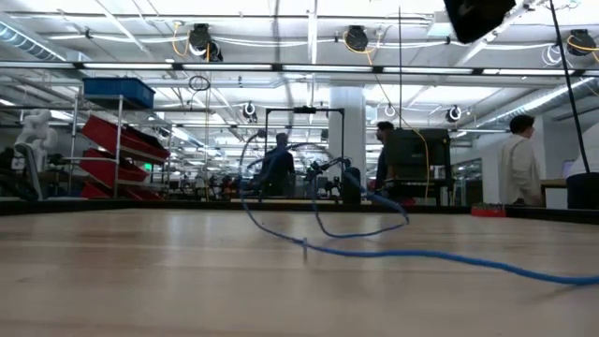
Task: Coil cords
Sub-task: Coil the blue wire onto the black spool
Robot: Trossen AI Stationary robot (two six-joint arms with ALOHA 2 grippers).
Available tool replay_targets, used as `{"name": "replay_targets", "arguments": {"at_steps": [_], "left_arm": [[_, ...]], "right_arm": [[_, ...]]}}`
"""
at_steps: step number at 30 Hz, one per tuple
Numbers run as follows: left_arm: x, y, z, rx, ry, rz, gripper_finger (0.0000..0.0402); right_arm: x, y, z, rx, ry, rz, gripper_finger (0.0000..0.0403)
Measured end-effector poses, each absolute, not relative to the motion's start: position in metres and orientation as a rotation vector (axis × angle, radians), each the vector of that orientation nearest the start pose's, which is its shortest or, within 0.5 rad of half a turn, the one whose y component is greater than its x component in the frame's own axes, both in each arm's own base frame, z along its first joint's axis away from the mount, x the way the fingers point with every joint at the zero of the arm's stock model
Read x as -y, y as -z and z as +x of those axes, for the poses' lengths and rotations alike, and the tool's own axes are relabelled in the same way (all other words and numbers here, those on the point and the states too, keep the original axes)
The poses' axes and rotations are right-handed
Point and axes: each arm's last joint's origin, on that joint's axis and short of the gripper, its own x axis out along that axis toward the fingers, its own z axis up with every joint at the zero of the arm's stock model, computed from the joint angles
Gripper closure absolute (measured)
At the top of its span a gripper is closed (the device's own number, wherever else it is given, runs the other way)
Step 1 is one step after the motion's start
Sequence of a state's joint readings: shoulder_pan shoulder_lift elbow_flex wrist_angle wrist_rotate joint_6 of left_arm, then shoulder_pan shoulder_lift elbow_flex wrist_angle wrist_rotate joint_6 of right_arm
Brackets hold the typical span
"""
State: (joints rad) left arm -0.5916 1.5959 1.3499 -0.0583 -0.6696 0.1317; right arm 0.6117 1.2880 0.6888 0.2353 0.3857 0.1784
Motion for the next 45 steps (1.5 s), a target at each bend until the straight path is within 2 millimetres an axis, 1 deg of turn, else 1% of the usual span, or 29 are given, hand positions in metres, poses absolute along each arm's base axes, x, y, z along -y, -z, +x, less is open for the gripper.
{"name": "replay_targets", "arguments": {"at_steps": [2,5,9,12,15,17,20,23,29,35,39,45], "left_arm": [[0.186,-0.329,0.302,-0.236,-0.092,0.269,0.0402],[0.183,-0.318,0.291,-0.139,-0.096,0.243,0.0402],[0.172,-0.322,0.282,0.019,-0.053,0.228,0.0401],[0.161,-0.321,0.281,0.023,-0.020,0.233,0.0401],[0.153,-0.327,0.281,0.043,0.022,0.223,0.0401],[0.150,-0.329,0.282,0.058,0.048,0.222,0.0402],[0.149,-0.328,0.283,0.051,0.094,0.250,0.0402],[0.150,-0.327,0.283,0.050,0.146,0.288,0.0402],[0.150,-0.330,0.274,0.014,0.269,0.306,0.0402],[0.151,-0.333,0.269,0.028,0.386,0.310,0.0402],[0.151,-0.331,0.269,0.018,0.401,0.332,0.0402],[0.151,-0.332,0.269,0.022,0.399,0.332,0.0401]], "right_arm": [[-0.140,-0.232,0.234,-0.358,-0.226,-0.004,0.0270],[-0.132,-0.225,0.245,-0.377,-0.266,-0.009,0.0267],[-0.120,-0.218,0.269,-0.304,-0.308,0.030,0.0255],[-0.113,-0.208,0.288,-0.223,-0.333,0.046,0.0242],[-0.106,-0.195,0.307,-0.172,-0.307,0.056,0.0226],[-0.102,-0.187,0.318,-0.163,-0.285,0.063,0.0216],[-0.097,-0.177,0.334,-0.184,-0.255,0.063,0.0208],[-0.096,-0.169,0.344,-0.203,-0.242,0.057,0.0207],[-0.092,-0.164,0.349,-0.224,-0.247,0.030,0.0217],[-0.088,-0.163,0.350,-0.224,-0.249,0.025,0.0226],[-0.087,-0.166,0.350,-0.198,-0.273,0.036,0.0223],[-0.091,-0.167,0.349,-0.198,-0.395,0.065,0.0221]]}}
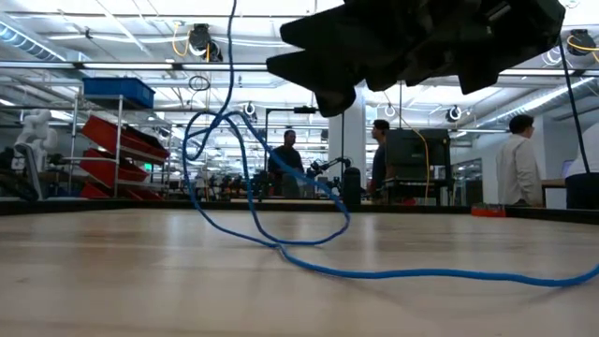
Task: Coil cords
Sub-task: Coil the blue wire onto the black spool
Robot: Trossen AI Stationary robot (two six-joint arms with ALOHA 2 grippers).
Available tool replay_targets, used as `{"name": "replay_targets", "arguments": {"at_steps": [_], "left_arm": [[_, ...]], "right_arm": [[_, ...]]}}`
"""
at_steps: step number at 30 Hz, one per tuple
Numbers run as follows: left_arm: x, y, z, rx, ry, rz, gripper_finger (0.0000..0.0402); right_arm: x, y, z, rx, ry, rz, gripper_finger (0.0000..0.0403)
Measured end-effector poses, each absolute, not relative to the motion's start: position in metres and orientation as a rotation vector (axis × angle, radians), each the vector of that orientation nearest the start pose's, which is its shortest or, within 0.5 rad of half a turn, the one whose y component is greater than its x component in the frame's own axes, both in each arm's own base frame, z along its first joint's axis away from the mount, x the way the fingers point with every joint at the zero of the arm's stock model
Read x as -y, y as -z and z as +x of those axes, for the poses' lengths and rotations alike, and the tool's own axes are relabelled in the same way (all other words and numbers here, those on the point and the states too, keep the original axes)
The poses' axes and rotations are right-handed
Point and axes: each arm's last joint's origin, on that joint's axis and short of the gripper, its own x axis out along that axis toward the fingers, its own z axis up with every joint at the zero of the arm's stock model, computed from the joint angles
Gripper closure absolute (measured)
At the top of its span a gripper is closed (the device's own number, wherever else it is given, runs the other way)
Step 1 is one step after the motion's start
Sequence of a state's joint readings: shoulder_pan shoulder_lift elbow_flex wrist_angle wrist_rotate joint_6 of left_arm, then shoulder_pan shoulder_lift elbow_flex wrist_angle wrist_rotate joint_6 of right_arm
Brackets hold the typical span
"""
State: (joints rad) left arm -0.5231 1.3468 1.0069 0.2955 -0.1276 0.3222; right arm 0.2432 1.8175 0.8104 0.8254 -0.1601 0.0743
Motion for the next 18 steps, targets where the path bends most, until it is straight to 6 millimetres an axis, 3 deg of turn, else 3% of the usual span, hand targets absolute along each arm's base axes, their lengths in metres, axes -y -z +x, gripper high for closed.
{"name": "replay_targets", "arguments": {"at_steps": [5,12,18], "left_arm": [[0.147,-0.332,0.271,0.021,0.382,0.332,0.0402],[0.144,-0.332,0.273,0.020,0.369,0.332,0.0401],[0.144,-0.331,0.273,0.008,0.372,0.335,0.0402]], "right_arm": [[-0.092,-0.166,0.354,-0.149,-0.398,0.095,0.0221],[-0.099,-0.153,0.376,-0.175,-0.399,0.086,0.0220],[-0.099,-0.148,0.379,-0.210,-0.397,0.077,0.0220]]}}
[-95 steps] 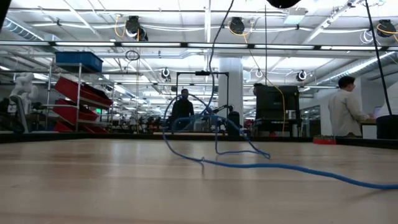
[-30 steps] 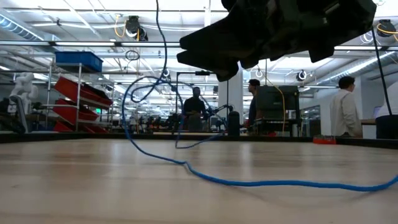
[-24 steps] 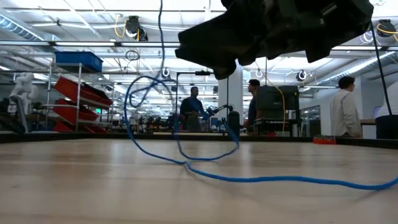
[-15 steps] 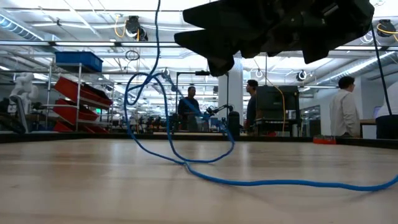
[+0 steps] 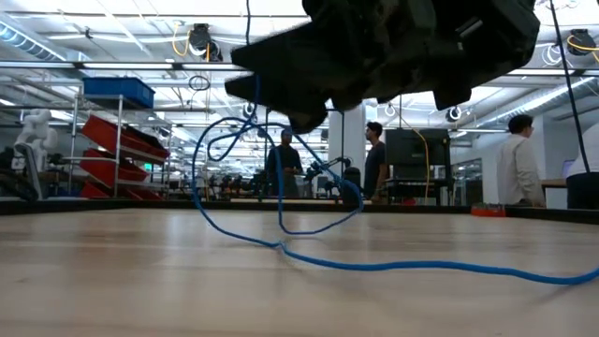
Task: Coil cords
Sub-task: Coil the blue wire onto the black spool
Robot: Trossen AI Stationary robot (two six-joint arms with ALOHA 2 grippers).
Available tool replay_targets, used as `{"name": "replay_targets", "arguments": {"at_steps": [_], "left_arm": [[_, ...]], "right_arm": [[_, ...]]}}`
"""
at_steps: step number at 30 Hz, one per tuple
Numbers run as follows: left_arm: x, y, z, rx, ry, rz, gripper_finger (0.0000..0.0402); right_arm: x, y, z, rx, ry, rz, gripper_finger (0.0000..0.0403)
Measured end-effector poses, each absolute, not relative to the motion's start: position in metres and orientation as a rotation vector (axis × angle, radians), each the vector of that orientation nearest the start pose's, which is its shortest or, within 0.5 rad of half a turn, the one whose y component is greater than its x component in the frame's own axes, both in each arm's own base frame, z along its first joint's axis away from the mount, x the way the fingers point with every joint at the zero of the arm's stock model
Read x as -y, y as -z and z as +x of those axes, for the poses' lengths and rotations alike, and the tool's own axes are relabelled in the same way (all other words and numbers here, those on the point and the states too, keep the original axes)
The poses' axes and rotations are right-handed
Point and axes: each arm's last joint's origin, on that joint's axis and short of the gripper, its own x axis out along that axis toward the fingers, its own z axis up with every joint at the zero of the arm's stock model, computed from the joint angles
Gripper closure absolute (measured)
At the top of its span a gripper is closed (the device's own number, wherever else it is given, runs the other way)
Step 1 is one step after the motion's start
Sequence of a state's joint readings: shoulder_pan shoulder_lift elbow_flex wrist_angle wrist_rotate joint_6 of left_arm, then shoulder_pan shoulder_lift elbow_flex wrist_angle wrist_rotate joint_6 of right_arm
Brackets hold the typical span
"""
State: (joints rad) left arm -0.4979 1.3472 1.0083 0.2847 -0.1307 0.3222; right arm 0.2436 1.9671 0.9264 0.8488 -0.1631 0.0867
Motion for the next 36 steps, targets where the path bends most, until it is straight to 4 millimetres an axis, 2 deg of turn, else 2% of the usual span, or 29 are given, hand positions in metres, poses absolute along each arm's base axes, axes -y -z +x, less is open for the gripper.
{"name": "replay_targets", "arguments": {"at_steps": [3,6,13,18,24,27,32,36], "left_arm": [[0.144,-0.330,0.273,-0.001,0.373,0.338,0.0401],[0.144,-0.329,0.273,-0.010,0.374,0.340,0.0402],[0.144,-0.329,0.273,-0.016,0.364,0.342,0.0402],[0.143,-0.325,0.273,-0.063,0.341,0.332,0.0402],[0.139,-0.319,0.268,-0.167,0.308,0.313,0.0402],[0.138,-0.319,0.266,-0.183,0.305,0.287,0.0402],[0.137,-0.316,0.263,-0.242,0.304,0.253,0.0402],[0.135,-0.314,0.263,-0.262,0.271,0.244,0.0402]], "right_arm": [[-0.099,-0.144,0.378,-0.253,-0.395,0.075,0.0233],[-0.099,-0.142,0.377,-0.287,-0.393,0.071,0.0264],[-0.099,-0.141,0.377,-0.296,-0.398,0.049,0.0389],[-0.098,-0.142,0.371,-0.394,-0.422,0.046,0.0397],[-0.100,-0.168,0.346,-0.574,-0.460,-0.007,0.0401],[-0.103,-0.187,0.330,-0.632,-0.480,-0.018,0.0401],[-0.109,-0.221,0.304,-0.636,-0.466,-0.045,0.0402],[-0.114,-0.246,0.287,-0.573,-0.449,-0.064,0.0402]]}}
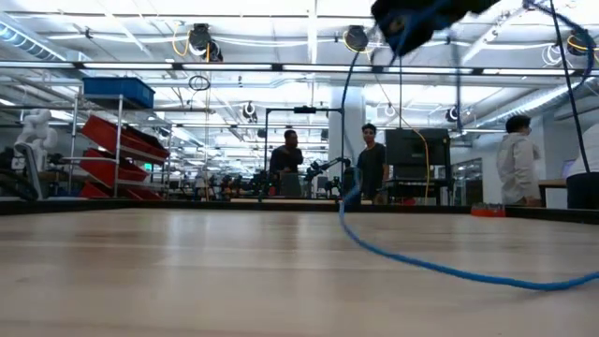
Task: Coil cords
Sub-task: Coil the blue wire onto the black spool
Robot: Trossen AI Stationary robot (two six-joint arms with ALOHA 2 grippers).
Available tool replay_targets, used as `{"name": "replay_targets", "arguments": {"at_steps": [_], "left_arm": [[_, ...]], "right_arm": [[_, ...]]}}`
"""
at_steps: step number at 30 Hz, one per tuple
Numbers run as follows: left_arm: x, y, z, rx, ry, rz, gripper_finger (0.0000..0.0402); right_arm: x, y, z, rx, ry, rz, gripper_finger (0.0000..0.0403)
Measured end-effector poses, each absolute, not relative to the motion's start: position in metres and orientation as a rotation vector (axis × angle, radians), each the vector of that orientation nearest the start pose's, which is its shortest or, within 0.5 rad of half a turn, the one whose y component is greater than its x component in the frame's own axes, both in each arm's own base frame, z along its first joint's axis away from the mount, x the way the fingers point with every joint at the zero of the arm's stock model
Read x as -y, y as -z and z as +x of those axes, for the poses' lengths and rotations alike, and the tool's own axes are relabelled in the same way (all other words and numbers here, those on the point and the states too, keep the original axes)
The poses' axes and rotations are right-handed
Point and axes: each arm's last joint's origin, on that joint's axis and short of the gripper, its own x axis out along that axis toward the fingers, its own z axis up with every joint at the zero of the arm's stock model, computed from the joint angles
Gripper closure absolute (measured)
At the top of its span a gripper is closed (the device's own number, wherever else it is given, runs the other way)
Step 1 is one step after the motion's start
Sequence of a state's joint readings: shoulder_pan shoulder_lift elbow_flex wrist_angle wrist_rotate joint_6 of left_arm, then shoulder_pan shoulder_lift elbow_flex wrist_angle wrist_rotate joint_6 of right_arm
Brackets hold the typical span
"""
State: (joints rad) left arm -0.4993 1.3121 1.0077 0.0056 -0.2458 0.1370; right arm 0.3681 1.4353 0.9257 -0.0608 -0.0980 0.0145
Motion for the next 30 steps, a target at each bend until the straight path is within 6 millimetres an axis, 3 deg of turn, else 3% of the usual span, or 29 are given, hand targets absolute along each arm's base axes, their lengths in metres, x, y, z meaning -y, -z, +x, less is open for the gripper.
{"name": "replay_targets", "arguments": {"at_steps": [7,17,24,30], "left_arm": [[0.134,-0.322,0.266,-0.178,0.242,0.267,0.0402],[0.143,-0.352,0.264,0.189,0.460,0.355,0.0402],[0.140,-0.351,0.266,0.156,0.366,0.368,0.0402],[0.132,-0.347,0.269,0.068,0.163,0.331,0.0402]], "right_arm": [[-0.121,-0.261,0.275,-0.524,-0.451,-0.055,0.0403],[-0.121,-0.238,0.286,-0.615,-0.401,-0.079,0.0403],[-0.124,-0.236,0.278,-0.689,-0.453,-0.067,0.0403],[-0.135,-0.260,0.262,-0.854,-0.456,-0.064,0.0403]]}}
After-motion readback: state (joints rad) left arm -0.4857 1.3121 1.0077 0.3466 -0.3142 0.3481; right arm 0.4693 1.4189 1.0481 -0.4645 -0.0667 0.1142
